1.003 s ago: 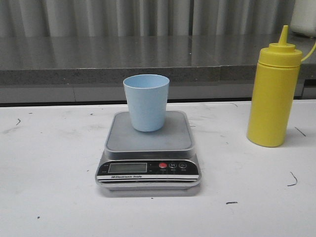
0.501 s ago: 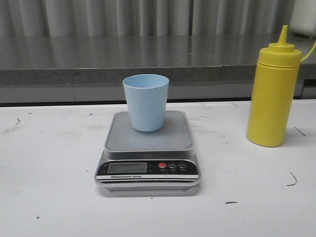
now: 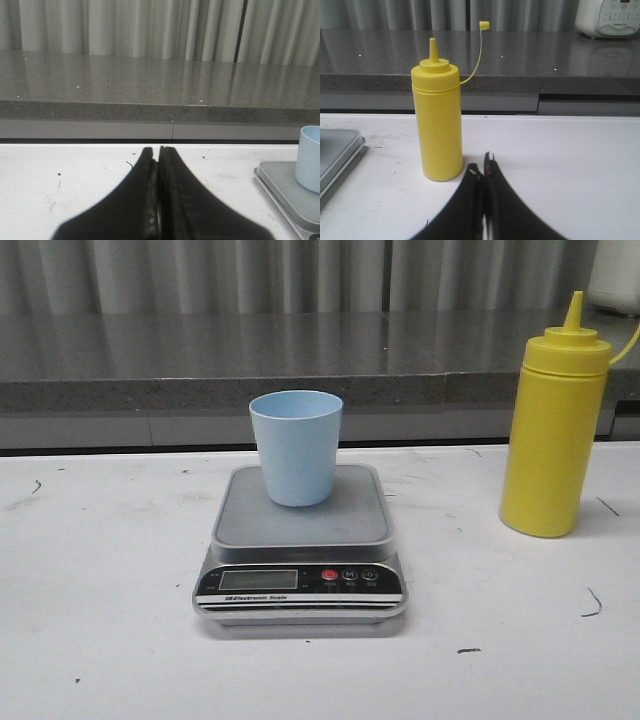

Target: Pour seasoning into cup on scale with both arms

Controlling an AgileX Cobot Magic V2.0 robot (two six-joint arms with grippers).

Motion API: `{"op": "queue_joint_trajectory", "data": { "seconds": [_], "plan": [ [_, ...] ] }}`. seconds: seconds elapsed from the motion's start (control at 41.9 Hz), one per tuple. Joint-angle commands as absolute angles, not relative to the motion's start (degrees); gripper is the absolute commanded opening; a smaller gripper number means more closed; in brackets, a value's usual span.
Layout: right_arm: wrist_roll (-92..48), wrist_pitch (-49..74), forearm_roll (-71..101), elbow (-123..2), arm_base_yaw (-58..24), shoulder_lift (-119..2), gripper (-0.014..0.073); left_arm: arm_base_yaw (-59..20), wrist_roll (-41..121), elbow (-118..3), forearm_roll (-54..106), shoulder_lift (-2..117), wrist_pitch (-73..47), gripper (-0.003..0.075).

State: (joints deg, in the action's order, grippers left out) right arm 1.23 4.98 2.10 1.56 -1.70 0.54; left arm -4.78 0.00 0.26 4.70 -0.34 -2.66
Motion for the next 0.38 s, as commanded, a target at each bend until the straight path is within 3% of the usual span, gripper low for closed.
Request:
{"op": "queue_joint_trajectory", "data": {
  "seconds": [0.0,0.358],
  "plan": [
    [0.9,0.5,2.4,1.2,-1.5,1.5,-0.0117,-3.6,0.0,1.7,5.1,-1.2,2.1,-0.0020],
    [0.9,0.5,2.4,1.2,-1.5,1.5,-0.0117,-3.1,0.0,1.7,5.1,-1.2,2.1,-0.0020]
  ]
}}
